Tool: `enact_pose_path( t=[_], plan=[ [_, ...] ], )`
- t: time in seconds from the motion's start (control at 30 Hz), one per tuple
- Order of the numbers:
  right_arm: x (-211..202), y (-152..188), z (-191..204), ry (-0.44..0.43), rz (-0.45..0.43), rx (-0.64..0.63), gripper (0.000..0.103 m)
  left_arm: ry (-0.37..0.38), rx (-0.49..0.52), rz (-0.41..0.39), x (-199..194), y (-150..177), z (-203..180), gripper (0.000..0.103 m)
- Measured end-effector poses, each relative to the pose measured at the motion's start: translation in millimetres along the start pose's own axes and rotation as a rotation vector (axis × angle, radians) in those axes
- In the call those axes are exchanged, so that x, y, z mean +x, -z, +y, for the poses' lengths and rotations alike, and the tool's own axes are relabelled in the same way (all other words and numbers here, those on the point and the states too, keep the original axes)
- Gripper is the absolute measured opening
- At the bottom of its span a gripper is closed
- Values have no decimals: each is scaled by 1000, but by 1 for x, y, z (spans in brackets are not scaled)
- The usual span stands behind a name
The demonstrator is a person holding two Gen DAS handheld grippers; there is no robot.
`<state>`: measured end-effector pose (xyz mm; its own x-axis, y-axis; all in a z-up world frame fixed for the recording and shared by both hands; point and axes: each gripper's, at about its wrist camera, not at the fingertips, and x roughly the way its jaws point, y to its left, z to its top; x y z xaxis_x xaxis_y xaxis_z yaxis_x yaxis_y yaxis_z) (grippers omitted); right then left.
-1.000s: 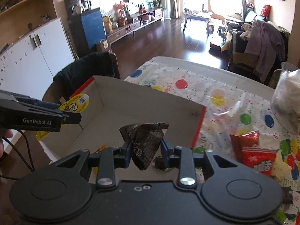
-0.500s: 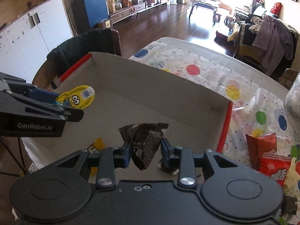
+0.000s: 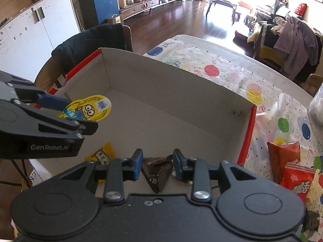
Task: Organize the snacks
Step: 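Carry the lollipop and chocolate into the box and open both tools, then move both tools back over the remaining snacks on the table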
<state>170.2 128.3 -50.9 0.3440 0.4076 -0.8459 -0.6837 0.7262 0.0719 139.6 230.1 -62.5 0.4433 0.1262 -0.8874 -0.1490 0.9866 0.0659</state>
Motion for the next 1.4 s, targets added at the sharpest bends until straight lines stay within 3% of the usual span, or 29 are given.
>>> enact_pose_path(
  t=[0.23,0.77,1.1,1.4],
  plan=[
    [-14,3,-2,-7,-22,15,32,17,-12,-32,-12,4,0,58],
    [-74,14,-6,-25,-148,47,34,61,22,-178,-65,17,-10,60],
    [-118,31,-17,-22,-241,86,34,98,93,-272,-96,22,-36,61],
    [-151,63,-46,3,-290,140,36,159,154,-316,-113,26,-72,68]
  ],
)
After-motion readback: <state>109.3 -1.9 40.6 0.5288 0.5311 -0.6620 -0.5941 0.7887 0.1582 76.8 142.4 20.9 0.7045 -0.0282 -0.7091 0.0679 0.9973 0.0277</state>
